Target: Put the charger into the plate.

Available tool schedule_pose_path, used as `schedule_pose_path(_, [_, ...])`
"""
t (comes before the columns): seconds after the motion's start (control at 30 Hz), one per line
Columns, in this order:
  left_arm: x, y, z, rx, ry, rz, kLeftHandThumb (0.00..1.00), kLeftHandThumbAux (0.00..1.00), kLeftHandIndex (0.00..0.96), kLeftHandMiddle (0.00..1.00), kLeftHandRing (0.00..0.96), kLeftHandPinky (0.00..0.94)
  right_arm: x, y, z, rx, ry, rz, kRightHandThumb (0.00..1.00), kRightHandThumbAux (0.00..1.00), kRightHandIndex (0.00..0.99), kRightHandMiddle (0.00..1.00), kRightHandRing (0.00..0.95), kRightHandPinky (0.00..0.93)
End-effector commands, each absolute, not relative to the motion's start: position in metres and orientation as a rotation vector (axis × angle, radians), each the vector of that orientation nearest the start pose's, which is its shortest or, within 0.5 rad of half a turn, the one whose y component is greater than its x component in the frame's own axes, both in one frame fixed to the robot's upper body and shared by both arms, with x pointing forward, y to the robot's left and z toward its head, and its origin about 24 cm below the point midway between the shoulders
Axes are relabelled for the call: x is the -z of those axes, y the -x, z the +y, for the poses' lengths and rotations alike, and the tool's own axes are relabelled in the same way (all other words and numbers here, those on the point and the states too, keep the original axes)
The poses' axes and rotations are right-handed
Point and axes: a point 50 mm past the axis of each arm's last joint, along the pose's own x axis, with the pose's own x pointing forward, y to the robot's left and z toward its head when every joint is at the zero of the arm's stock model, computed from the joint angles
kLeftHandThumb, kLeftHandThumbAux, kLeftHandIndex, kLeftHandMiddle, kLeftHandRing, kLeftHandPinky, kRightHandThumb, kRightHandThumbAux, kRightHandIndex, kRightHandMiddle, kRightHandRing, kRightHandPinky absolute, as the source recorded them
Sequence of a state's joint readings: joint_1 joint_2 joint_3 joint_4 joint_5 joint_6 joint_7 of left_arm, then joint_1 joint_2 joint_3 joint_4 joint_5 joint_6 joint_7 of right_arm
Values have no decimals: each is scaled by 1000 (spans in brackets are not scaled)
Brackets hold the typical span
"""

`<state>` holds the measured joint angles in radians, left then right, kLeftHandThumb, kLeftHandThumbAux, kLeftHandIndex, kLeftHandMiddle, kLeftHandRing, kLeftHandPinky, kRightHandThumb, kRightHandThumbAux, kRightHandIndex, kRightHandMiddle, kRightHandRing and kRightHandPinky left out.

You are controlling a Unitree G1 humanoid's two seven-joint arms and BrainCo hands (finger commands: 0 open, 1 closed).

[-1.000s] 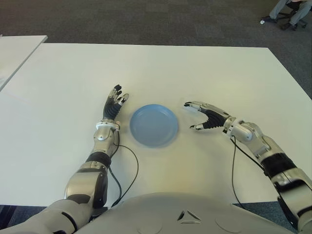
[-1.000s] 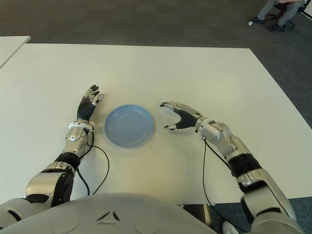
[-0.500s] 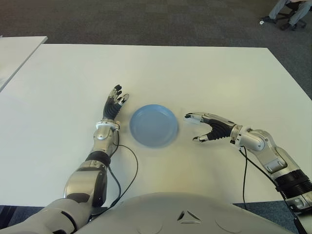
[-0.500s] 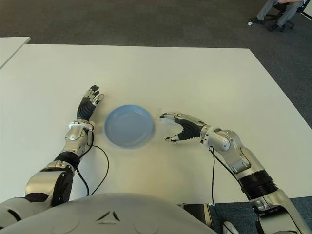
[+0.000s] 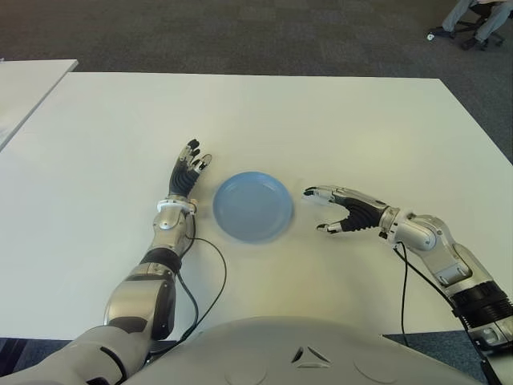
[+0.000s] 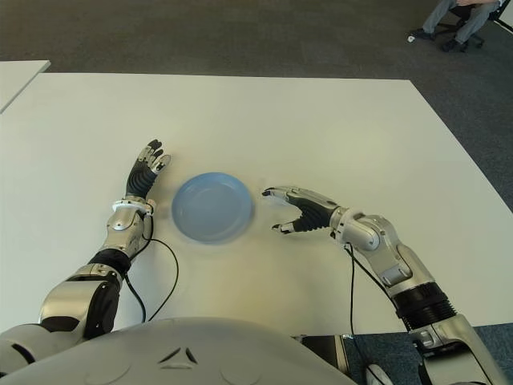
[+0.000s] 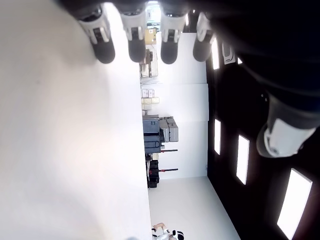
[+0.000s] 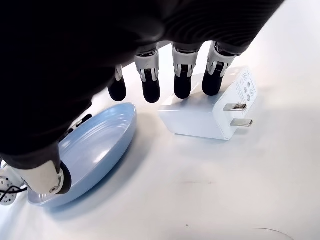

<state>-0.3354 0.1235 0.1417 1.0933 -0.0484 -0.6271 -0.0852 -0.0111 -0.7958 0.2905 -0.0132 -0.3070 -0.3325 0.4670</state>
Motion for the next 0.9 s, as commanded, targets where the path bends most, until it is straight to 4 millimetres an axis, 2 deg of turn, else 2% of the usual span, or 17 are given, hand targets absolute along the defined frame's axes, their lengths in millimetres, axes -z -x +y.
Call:
schedule_pose_path(0.03, [76,-243,194,-46,-35,317,0,524,0,74,58,48,-45,-221,-198,-869,1059,-98,35,521,0,0,0,0])
schedule_pose_path(0.13, [76,-243,193,-41,-38,316,0,525,0,72,57,52,-48,-222,-198,-812,1034,-215,75,483,0,0,0,0])
schedule_pose_path(0.37, [76,-244,192,-33,-39,318,0,527,3,69,56,54,-50,-232,-200,-710,1022,-319,158,431,0,0,0,0])
schedule_pose_path(0.9, [76,-245,191,-28,-47,315,0,534,0,57,43,43,-56,-245,-203,-514,1112,-440,290,299,0,0,0,0])
